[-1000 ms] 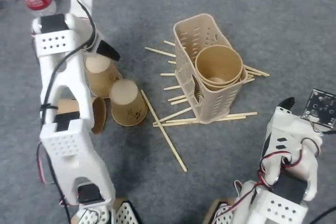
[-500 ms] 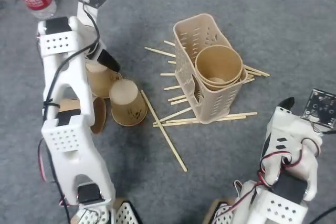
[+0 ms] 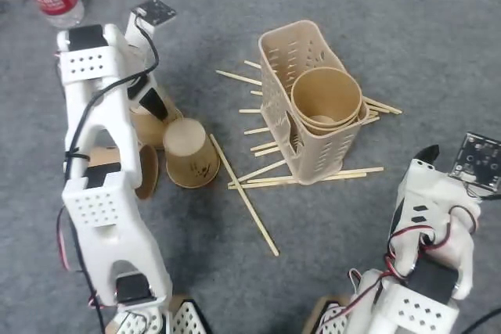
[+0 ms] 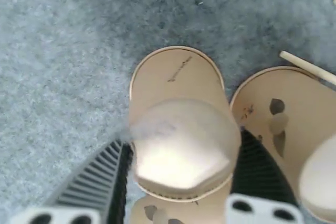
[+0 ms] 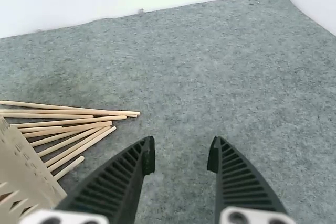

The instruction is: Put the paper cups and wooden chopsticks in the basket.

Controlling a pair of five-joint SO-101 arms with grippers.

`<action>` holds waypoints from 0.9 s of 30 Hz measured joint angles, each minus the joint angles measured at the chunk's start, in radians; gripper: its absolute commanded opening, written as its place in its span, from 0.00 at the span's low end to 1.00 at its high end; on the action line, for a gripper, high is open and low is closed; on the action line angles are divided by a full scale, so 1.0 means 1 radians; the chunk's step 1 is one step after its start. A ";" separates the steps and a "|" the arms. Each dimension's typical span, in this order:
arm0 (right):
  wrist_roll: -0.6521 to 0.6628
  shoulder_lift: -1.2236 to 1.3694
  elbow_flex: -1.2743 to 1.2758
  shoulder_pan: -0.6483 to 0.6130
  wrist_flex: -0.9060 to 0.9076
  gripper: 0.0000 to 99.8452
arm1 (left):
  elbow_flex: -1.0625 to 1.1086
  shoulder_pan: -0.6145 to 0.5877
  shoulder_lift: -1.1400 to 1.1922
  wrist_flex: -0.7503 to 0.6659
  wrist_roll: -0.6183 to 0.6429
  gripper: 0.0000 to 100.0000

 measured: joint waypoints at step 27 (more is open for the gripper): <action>0.084 0.002 -0.037 -0.117 0.063 0.17 | -0.563 0.008 0.002 0.101 0.064 0.02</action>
